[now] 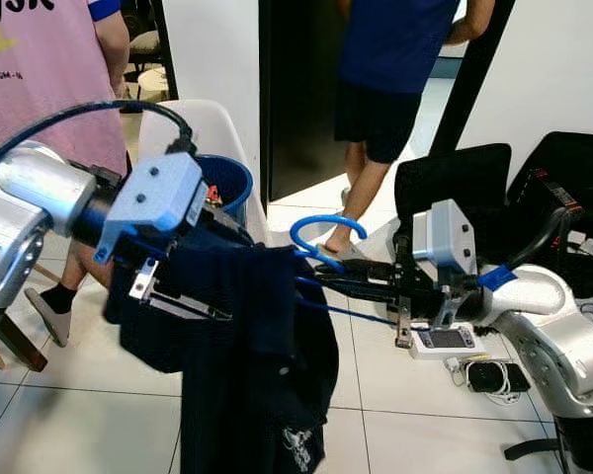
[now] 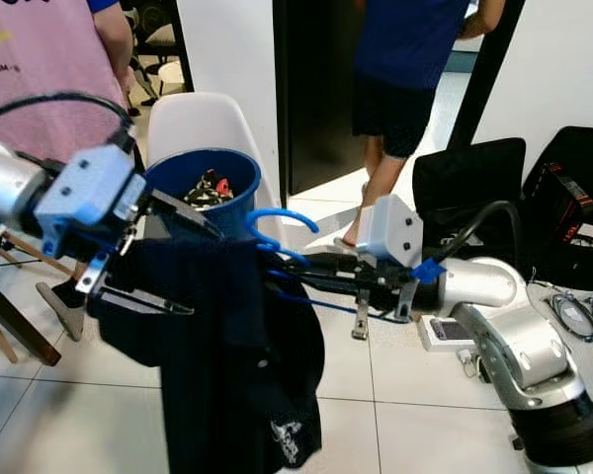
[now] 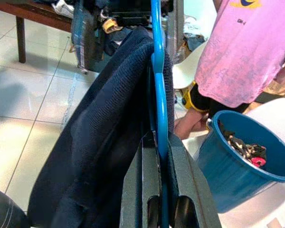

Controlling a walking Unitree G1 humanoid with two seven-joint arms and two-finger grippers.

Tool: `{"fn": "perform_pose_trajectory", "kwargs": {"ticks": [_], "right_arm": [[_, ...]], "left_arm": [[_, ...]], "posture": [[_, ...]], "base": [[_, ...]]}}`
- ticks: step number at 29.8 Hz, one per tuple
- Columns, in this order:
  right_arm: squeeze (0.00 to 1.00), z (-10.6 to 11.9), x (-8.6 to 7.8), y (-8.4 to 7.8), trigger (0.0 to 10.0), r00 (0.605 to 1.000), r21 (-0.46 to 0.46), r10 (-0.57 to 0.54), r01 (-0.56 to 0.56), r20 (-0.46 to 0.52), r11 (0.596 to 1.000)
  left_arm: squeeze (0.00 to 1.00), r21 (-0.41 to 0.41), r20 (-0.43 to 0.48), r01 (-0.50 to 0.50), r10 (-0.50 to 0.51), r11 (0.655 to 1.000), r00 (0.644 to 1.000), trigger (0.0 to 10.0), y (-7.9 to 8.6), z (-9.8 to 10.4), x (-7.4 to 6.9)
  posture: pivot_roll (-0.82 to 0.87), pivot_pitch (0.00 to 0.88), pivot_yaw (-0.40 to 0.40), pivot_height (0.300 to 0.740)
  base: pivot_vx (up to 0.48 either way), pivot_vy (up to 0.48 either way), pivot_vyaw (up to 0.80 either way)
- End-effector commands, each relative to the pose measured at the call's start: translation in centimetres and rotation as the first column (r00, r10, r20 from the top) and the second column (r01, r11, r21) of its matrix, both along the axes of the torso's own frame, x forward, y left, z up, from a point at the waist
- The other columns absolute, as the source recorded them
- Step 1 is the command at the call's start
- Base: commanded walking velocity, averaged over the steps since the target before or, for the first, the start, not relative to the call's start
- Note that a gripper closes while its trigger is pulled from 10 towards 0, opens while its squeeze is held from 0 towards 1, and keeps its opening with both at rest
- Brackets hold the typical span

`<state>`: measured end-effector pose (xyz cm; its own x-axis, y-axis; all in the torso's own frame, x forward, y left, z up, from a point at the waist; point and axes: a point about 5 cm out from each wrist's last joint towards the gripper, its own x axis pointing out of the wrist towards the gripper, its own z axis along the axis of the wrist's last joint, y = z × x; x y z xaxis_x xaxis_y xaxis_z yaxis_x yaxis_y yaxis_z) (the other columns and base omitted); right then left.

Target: Hang hanger

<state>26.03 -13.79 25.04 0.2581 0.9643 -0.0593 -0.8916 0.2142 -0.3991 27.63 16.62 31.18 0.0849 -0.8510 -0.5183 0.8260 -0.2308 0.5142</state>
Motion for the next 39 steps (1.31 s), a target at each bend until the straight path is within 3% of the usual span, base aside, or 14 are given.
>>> {"fn": "perform_pose_trajectory", "kwargs": {"ticks": [1,9,10,32,39], "right_arm": [[0.00,0.7,-0.5,0.7,10.0,0.999,0.020,0.047,-0.047,0.023,0.999],[0.00,0.7,-1.0,1.2,10.0,0.997,0.021,0.078,-0.079,0.018,0.997],[0.00,0.7,-1.0,1.2,10.0,0.997,0.022,0.079,-0.080,0.015,0.997],[0.00,1.2,-1.1,1.6,10.0,0.997,0.061,0.076,-0.077,0.022,0.995],[0.01,1.4,-0.8,1.6,10.0,0.999,0.086,0.049,-0.050,0.011,0.995]], "left_arm": [[0.00,0.045,0.020,-0.026,0.025,0.999,0.999,10.0,0.3,-0.2,0.5],[0.00,0.077,0.047,-0.051,0.048,0.996,0.998,10.0,0.5,-0.6,1.2],[0.00,0.081,0.027,-0.041,0.039,0.996,0.999,0.0,0.6,-0.8,1.1],[0.00,0.070,-0.001,-0.001,0.001,0.998,1.000,0.0,0.5,-1.7,1.4],[0.00,0.021,0.071,0.003,-0.004,1.000,0.997,0.0,0.2,-1.1,1.9]], "posture": [[-0.01,0.002,-0.010,0.740],[-0.01,0.007,-0.010,0.740],[-0.01,0.010,-0.010,0.740],[-0.02,0.006,-0.010,0.740],[-0.02,0.006,-0.010,0.740]], "base": [[0.000,0.000,0.00],[0.000,0.000,0.00],[0.000,0.000,0.00],[0.000,0.000,0.00],[0.000,0.000,0.00]]}}
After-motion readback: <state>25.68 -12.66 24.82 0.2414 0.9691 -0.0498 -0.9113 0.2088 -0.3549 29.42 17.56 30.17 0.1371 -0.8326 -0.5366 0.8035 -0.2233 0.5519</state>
